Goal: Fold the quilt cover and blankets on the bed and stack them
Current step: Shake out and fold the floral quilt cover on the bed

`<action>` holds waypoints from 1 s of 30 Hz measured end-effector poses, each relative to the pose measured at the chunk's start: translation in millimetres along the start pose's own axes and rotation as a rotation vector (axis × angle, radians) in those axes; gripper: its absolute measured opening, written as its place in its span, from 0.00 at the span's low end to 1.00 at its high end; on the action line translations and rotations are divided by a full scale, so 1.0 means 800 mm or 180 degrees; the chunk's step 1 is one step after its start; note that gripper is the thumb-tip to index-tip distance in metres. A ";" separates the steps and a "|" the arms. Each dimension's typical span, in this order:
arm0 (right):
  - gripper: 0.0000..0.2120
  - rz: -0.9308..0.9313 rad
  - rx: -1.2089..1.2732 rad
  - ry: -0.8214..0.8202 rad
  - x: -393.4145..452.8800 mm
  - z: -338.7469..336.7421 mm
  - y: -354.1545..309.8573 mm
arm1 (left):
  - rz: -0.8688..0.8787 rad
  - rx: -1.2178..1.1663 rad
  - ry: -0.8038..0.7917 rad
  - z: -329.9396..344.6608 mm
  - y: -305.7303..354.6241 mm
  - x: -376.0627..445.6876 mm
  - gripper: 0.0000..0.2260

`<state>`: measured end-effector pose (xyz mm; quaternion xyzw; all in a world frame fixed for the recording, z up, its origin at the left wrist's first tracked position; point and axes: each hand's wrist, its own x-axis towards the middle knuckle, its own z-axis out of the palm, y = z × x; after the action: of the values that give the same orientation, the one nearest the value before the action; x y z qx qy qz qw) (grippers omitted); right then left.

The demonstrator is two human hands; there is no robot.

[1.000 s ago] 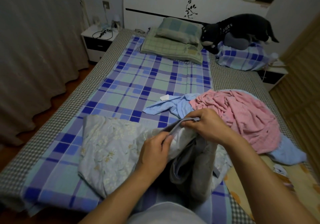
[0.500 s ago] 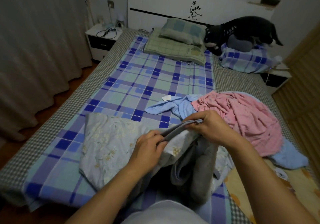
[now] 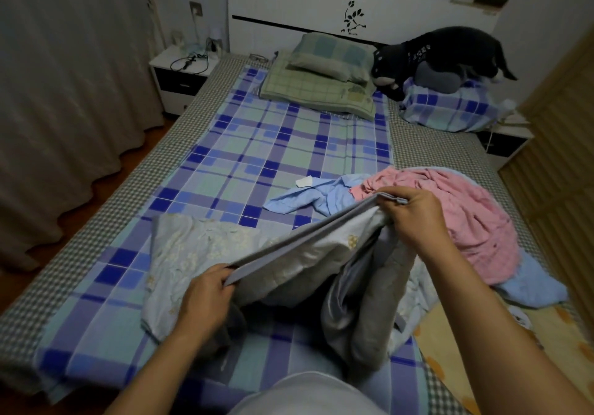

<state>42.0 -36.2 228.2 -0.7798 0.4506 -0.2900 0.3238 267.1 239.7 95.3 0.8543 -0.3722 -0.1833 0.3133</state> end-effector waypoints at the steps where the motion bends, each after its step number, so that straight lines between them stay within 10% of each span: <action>1: 0.09 0.0049 -0.0033 0.0058 0.002 0.000 0.005 | 0.0110 -0.0122 -0.0303 -0.021 0.002 0.001 0.05; 6: 0.09 0.0225 -0.0002 0.0202 0.009 0.014 0.019 | -0.0034 -0.0781 -0.1776 -0.112 0.026 -0.002 0.23; 14: 0.11 0.0389 0.0664 -0.0163 0.002 0.024 0.024 | -0.0363 -0.1540 -0.0309 -0.093 0.021 0.016 0.06; 24: 0.07 0.0781 0.0528 0.0154 0.007 0.035 0.050 | 0.0105 -0.1586 0.0538 -0.088 0.049 -0.014 0.14; 30: 0.07 0.0990 0.0817 0.0411 -0.007 0.034 0.020 | 0.0221 -0.0243 0.0678 -0.068 0.054 0.004 0.07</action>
<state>51.8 -31.1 197.8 -0.6330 0.5447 -0.3409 0.4317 276.6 235.9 163.6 0.8429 -0.3589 -0.0946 0.3896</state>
